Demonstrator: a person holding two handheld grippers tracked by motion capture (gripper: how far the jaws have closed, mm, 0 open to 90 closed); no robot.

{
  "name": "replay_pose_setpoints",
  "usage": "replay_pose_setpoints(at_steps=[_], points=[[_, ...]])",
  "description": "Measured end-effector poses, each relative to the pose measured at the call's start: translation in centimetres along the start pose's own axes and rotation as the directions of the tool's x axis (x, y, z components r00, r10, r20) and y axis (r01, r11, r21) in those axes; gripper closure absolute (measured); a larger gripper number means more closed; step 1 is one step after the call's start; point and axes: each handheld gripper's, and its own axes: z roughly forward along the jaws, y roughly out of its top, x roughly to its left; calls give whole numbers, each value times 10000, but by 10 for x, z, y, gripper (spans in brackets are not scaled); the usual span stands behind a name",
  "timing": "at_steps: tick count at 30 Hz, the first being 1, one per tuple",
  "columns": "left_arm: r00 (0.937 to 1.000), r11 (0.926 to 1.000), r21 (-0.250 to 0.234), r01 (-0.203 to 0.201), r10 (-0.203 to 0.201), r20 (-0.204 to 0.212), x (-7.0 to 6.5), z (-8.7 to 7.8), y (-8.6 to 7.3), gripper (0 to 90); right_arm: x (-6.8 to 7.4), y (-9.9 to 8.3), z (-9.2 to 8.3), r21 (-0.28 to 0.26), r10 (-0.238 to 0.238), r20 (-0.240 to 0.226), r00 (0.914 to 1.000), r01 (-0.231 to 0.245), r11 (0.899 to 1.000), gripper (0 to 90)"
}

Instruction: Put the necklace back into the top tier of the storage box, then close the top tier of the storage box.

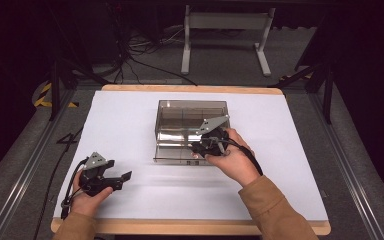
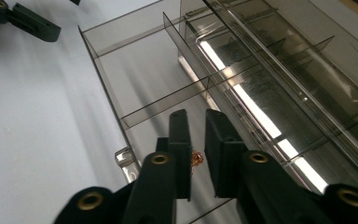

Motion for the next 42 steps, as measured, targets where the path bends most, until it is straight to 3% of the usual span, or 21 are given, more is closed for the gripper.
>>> replay_pose_setpoints(at_steps=[4,15,28,42], points=[[10000,10000,19,-30,30,66,0,1,1,198,2,-2,-10,-143,-68,-225,9997,65,9999,900],[10000,10000,1,-7,7,61,0,3,2,198,10,-6,-23,-18,-551,-709,9960,551,9985,900],[10000,10000,29,-58,58,71,0,2,2,198,24,-12,-30,659,-1098,-1339,9849,1194,9907,900],[10000,10000,-1,-5,5,12,0,1,0,198,31,-18,-25,1377,-1551,-2004,9674,1846,9731,900]])
